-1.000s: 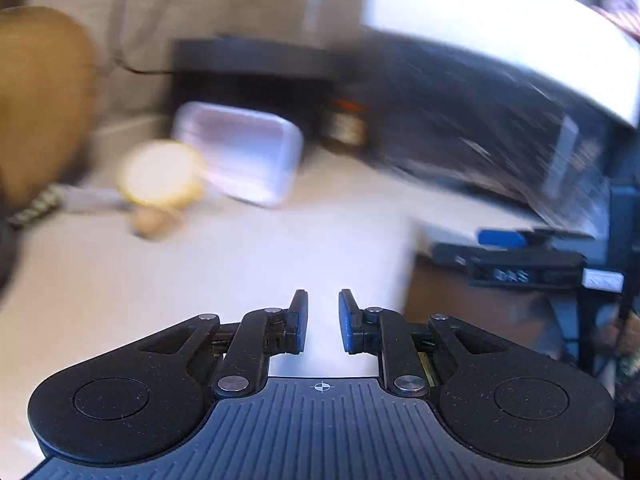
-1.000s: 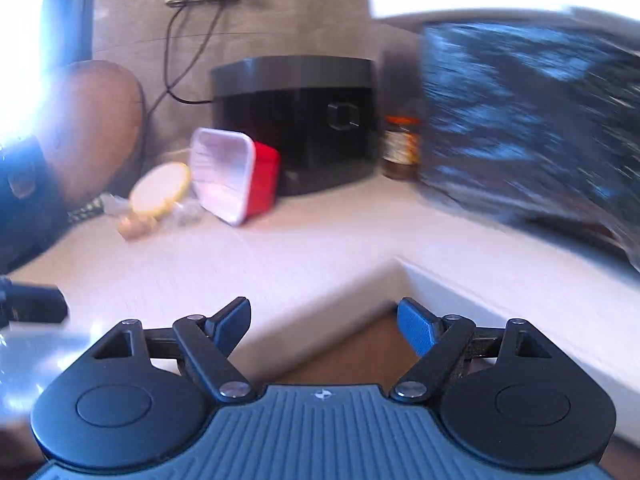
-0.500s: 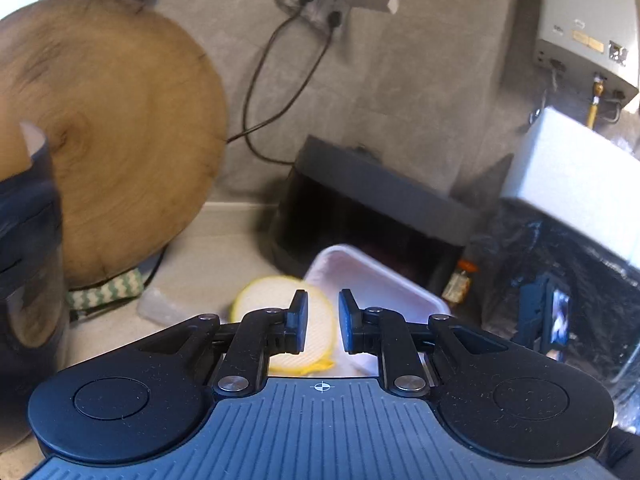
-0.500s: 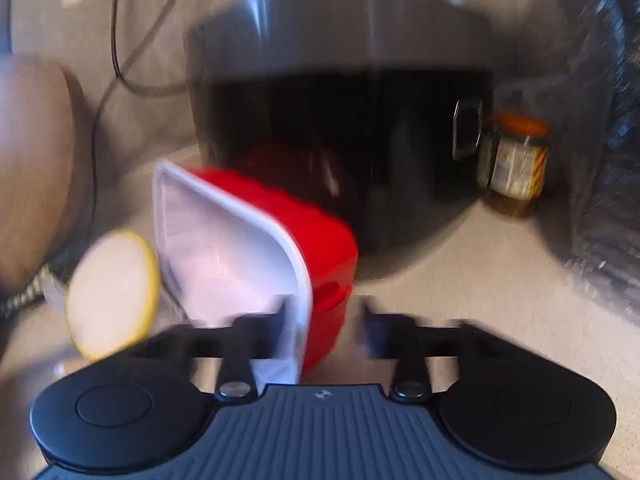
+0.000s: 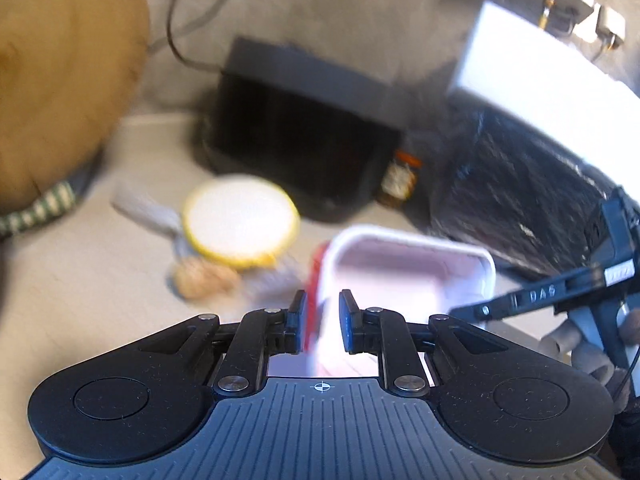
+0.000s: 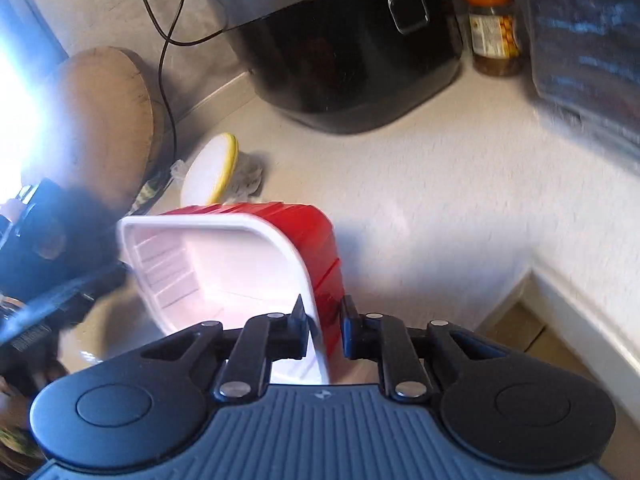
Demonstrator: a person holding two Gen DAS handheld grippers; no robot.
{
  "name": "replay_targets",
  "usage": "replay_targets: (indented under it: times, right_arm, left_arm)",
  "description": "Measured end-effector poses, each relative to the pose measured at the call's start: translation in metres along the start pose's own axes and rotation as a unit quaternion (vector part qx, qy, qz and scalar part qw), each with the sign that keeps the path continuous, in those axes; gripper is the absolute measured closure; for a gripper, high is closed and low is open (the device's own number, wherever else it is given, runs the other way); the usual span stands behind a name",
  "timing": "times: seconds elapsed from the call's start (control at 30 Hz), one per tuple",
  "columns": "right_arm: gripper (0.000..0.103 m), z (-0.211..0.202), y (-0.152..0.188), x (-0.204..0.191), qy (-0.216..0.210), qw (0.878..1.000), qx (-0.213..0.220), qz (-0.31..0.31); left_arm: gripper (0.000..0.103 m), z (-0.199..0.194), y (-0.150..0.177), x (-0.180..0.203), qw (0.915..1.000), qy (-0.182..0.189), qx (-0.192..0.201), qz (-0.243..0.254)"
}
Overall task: Collect trash
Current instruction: 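Grasp the white-and-red plastic tray rim with both tools, then hold the tray with the left tool while the right tool grasps the yellow-rimmed sponge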
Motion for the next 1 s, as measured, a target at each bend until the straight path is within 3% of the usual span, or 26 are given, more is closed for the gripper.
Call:
replay_targets:
  times: [0.03,0.17,0.27,0.57,0.7,0.8,1.0]
  right_arm:
    - [0.087,-0.001,-0.001,0.0,0.005,1.0,0.004,-0.001]
    - [0.084,-0.002,-0.006,-0.004,0.068,0.996,0.043,-0.032]
    - [0.067,-0.004,-0.003,-0.004,0.082,0.994,0.056,-0.049]
    - [0.051,-0.031,0.006,-0.018,0.111,0.982,0.113,-0.101]
    - [0.042,-0.034,-0.002,-0.029,0.124,0.977,0.133,-0.115]
    - [0.042,-0.023,-0.009,-0.037,0.114,0.979,0.128,-0.108]
    - [0.035,0.024,-0.019,-0.078,0.082,0.982,0.098,-0.137]
  left_arm:
    - [0.076,0.003,0.003,0.005,0.9999,-0.01,-0.006,0.001]
    - [0.076,0.012,0.008,0.018,0.9984,-0.045,-0.019,0.029]
    - [0.073,0.02,0.009,0.018,0.996,-0.08,-0.031,0.025]
    - [0.078,0.049,0.016,0.011,0.9953,-0.077,-0.057,0.011]
    - [0.082,0.034,0.022,0.013,0.9927,-0.092,-0.062,0.047]
    - [0.085,0.012,0.03,0.006,0.9903,-0.106,-0.062,0.064]
    - [0.085,-0.054,0.047,-0.031,0.9881,-0.136,-0.054,0.046]
Point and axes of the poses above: each gripper's, at about its wrist camera, not at the fingertips, and z roughly the way its jaws point, x to its right, y to its underside, the point moved 4 cm from there along z, roughly the way its jaws point, and after that the axes turned 8 degrees about -y, right-handed, at the moved point
